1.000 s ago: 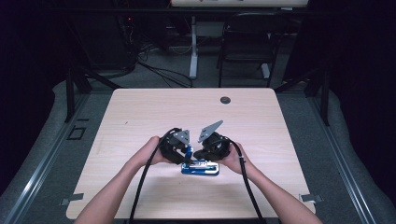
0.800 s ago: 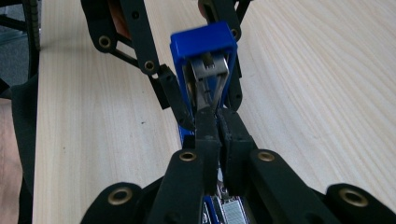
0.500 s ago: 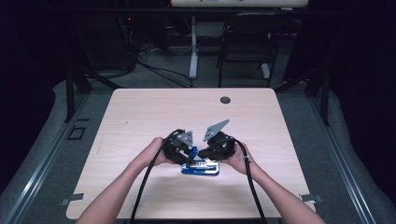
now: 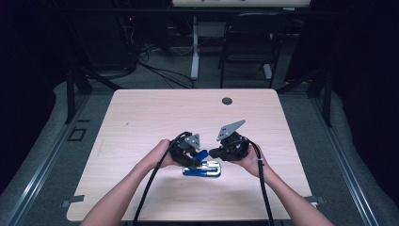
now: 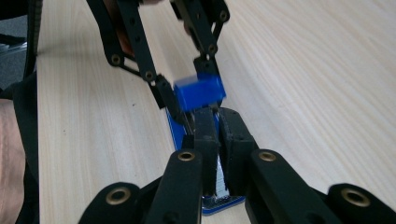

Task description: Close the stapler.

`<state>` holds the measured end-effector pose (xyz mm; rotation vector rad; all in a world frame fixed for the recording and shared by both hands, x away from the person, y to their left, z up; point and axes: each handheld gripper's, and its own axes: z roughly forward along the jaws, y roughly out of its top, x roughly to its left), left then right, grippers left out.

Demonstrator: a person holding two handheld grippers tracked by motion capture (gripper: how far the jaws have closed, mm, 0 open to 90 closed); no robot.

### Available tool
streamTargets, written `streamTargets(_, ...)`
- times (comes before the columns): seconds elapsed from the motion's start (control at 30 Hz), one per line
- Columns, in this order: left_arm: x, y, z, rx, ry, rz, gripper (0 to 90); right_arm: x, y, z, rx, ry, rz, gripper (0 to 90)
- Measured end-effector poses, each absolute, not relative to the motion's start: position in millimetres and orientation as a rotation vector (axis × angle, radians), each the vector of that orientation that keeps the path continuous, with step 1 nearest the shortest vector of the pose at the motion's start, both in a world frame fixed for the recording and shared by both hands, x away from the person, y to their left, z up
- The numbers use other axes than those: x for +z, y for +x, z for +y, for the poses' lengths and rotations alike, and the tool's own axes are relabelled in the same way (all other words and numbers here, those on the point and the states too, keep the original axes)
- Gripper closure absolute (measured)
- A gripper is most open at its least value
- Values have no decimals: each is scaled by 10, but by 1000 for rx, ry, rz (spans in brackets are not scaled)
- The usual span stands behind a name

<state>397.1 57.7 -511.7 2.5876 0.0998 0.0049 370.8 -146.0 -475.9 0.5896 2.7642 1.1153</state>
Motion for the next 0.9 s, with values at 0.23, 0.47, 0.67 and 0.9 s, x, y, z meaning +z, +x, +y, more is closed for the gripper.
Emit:
streamTargets(0.23,-5172,3968,471,18,2616,81,644,-4704,3693,-1446,1143,583,2754,867)
streamTargets(0.47,-5195,3961,439,20,2625,90,636,-4745,3713,-1415,1126,589,2775,871)
streamTargets(0.67,-5212,3988,478,2,2631,141,567,-4854,3744,-1405,1023,622,2827,872)
streamTargets(0.9,-5173,4011,636,5,2589,228,396,-5070,3829,-1472,947,693,2880,873)
